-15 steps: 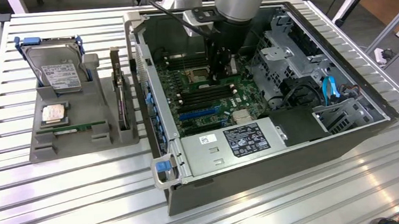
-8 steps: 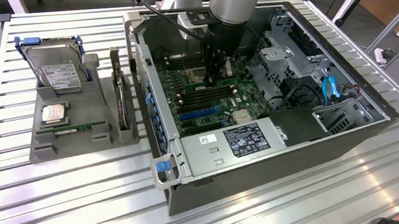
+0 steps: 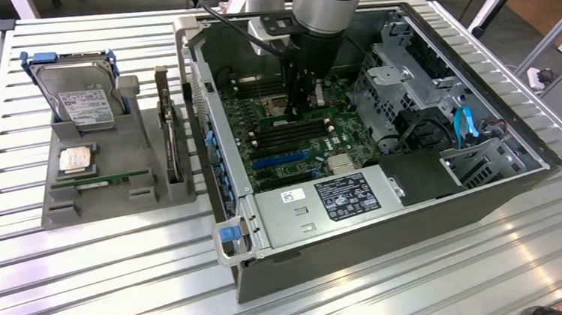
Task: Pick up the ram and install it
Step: 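Insert the ram into the slot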
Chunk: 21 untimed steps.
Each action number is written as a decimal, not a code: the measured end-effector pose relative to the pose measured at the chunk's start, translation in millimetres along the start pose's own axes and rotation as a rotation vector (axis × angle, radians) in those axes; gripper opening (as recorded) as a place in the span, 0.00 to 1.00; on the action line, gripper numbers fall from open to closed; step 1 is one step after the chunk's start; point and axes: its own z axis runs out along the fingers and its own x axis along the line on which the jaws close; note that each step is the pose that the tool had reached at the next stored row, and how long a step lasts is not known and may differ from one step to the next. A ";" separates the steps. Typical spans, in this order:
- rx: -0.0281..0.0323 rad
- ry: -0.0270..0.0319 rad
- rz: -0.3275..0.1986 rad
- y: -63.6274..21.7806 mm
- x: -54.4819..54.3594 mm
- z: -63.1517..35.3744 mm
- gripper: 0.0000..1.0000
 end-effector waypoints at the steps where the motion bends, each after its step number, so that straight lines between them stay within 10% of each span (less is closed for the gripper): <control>1: -0.0001 0.0011 0.000 -0.1 0.0 2.0 0.13; 21: -0.0005 0.0221 -0.014 -1.9 0.3 25.8 0.13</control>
